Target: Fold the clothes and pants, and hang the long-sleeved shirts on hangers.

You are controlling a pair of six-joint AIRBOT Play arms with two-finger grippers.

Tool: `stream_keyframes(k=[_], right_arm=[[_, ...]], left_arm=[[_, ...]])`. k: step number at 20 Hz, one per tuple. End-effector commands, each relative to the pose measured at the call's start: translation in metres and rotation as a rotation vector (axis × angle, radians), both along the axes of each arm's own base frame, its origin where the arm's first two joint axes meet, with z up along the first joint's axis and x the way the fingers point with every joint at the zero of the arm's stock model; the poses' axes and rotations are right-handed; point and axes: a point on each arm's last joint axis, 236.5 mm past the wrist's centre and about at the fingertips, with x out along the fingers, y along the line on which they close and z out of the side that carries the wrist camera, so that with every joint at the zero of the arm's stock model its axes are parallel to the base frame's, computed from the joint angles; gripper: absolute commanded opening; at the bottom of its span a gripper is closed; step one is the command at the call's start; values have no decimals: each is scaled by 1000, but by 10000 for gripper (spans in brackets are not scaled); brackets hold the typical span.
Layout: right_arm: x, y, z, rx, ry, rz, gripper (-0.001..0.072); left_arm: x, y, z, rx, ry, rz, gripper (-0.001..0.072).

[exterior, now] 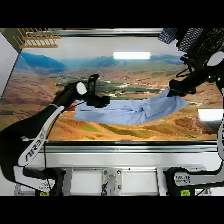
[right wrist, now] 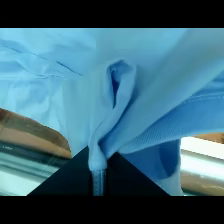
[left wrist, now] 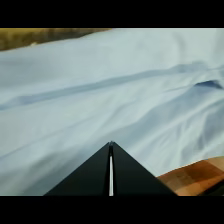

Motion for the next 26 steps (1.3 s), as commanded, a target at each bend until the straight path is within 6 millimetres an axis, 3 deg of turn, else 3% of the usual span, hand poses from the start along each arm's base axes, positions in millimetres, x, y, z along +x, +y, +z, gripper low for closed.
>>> stream_keyframes(k=[1,5,9,13,16,18,21,26], right_arm=[[-5,28,42,-82,-34,67,14],[-2,80,76,-78,-143,189,14],[-8,112,89,-68,-180,252,13],[-13,130,94,-62,-199,295,14],[-16,136,94,-60,-202,312,14],[-17,141,94,-57,-203,322,14],[-15,154,97,-45,-234,336,13],[-12,202,95,-11,-304,399,14]], left_arm=[[-1,-72,-10,-53,11,-102,6],[-16,-121,-36,-43,43,-210,6],[-27,-144,-51,-36,65,-268,6],[-27,-147,-52,-37,64,-267,6],[-17,-135,-46,-37,68,-246,6],[4,-117,-29,-42,36,-210,6],[47,-69,7,-15,-55,-136,6],[97,58,65,127,-159,-1,6]])
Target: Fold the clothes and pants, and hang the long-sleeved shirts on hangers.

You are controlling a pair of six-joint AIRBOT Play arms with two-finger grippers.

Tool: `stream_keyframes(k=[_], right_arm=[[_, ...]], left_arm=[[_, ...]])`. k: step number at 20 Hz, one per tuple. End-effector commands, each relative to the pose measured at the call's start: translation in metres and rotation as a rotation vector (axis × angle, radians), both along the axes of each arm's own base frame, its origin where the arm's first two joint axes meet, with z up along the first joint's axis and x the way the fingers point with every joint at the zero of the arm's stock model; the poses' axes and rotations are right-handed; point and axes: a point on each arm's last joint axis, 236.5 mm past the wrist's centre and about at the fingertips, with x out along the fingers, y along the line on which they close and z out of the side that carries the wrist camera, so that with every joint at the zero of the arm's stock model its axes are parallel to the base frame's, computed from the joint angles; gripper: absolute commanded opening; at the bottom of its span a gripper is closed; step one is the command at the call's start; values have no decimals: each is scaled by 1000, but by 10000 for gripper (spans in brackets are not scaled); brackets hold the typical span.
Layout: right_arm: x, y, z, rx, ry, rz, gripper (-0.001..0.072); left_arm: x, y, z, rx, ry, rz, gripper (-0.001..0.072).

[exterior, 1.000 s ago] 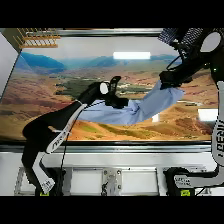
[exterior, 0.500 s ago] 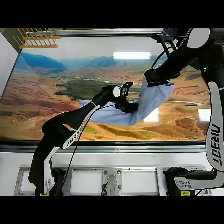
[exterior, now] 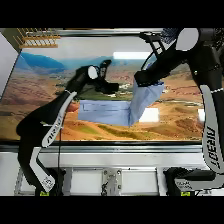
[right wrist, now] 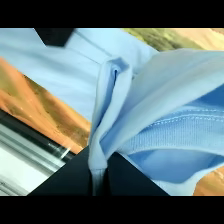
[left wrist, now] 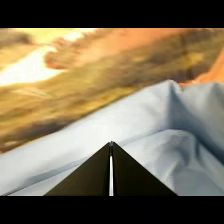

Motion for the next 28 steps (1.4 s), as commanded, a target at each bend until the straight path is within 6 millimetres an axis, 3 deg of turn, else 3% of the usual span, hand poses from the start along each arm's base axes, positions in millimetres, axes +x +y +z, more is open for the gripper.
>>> stream_keyframes(k=[1,4,6,9,10,12,13,14,16,19,21,24,26,28], right_arm=[[2,42,-5,34,-38,49,14],[-2,103,-24,106,-34,125,14],[-6,156,-43,181,-26,172,14],[-4,246,-86,306,-60,202,18],[-2,275,-101,357,-83,194,70],[-3,333,-119,500,-130,173,527],[-9,349,-119,547,-145,206,658],[-15,356,-115,574,-149,234,653],[-17,343,-100,557,-146,258,650],[5,286,-91,409,-172,281,650],[22,225,-100,266,-170,243,650],[29,116,-134,82,-91,125,650],[11,45,-167,23,14,9,650],[-13,-11,-202,14,120,-139,651]], left_arm=[[29,99,41,114,-77,111,6],[40,172,80,128,-122,233,6],[42,219,108,126,-158,320,6],[35,271,141,128,-200,422,6],[33,284,150,128,-215,448,7],[27,300,165,129,-237,482,6],[25,305,170,130,-245,493,6],[23,310,174,130,-251,502,6],[18,312,176,130,-259,511,6],[5,306,156,127,-244,517,6],[-15,295,128,132,-191,501,6],[-48,274,83,147,-110,447,7],[-67,260,62,152,-72,417,7],[-79,243,48,146,-62,386,7]])
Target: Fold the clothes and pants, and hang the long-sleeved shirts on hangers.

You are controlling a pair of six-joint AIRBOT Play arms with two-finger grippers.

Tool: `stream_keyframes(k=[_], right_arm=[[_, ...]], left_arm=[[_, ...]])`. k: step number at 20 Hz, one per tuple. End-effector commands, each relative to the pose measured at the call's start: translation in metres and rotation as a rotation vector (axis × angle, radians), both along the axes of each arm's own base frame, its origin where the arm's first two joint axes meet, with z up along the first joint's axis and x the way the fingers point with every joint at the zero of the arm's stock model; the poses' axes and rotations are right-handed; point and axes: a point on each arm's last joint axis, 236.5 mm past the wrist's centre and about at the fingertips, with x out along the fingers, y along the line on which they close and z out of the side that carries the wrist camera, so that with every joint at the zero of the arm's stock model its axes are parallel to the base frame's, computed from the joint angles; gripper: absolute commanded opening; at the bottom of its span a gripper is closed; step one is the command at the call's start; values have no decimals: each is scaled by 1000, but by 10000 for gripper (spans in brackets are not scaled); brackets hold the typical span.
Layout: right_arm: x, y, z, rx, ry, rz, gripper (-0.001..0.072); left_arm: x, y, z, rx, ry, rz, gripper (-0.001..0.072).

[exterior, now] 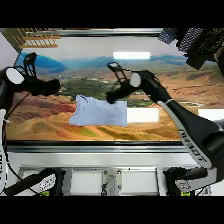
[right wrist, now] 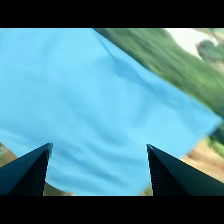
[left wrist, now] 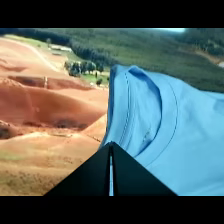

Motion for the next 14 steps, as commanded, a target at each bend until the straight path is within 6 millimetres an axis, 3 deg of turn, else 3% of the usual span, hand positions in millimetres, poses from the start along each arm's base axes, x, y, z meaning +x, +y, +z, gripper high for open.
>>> stream_keyframes(k=[1,3,5,11,13,14], right_arm=[[-45,-99,-56,-26,194,-235,651],[-56,-104,-76,125,297,-389,651],[-51,-93,-87,265,320,-460,651],[-32,-24,-92,575,356,-458,643],[-32,-3,-97,610,366,-437,416],[-32,6,-98,624,373,-428,365]], left_arm=[[-25,-26,-30,-2,20,-51,7],[-30,-41,-37,-3,12,-79,7],[-36,-56,-42,-7,20,-109,6],[-38,-81,-41,-6,-2,-170,7],[-37,-82,-41,-8,-3,-167,7],[-37,-82,-41,-9,-3,-166,7]])
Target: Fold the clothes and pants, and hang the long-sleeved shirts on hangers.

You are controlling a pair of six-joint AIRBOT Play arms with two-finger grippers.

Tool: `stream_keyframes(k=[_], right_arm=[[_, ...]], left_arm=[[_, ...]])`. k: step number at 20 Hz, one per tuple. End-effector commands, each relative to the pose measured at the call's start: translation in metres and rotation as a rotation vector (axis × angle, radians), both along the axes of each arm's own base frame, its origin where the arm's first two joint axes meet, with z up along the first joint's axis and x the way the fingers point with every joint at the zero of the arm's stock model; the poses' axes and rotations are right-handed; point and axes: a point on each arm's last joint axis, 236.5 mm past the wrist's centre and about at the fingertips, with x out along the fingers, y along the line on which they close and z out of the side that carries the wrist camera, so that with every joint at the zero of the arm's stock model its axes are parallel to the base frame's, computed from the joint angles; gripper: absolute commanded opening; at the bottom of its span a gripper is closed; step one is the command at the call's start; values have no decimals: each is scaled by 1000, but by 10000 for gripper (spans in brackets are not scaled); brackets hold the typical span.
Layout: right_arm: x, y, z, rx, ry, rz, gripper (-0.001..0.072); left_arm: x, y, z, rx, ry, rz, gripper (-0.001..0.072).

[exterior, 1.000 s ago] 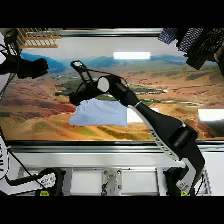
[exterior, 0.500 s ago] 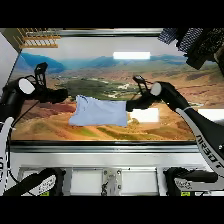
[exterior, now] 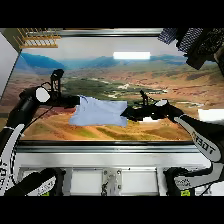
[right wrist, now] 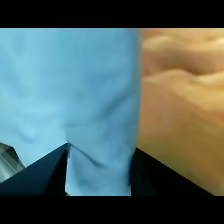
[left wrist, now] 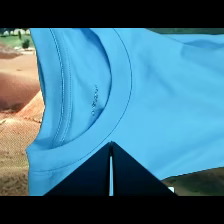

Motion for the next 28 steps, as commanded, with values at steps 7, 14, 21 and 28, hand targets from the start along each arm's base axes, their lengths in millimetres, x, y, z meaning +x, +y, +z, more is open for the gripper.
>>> stream_keyframes(k=[7,14,21,28], right_arm=[[34,31,34,67,-177,63,14],[67,-272,97,-483,-221,-381,14],[-49,-495,125,-673,-41,-1031,14],[-122,-458,56,-566,195,-1198,14]], left_arm=[[-2,-4,-1,-7,9,8,7],[-2,-4,-1,-10,9,15,7],[-2,-4,-1,-17,13,31,7],[-2,-4,-1,-17,14,31,7]])
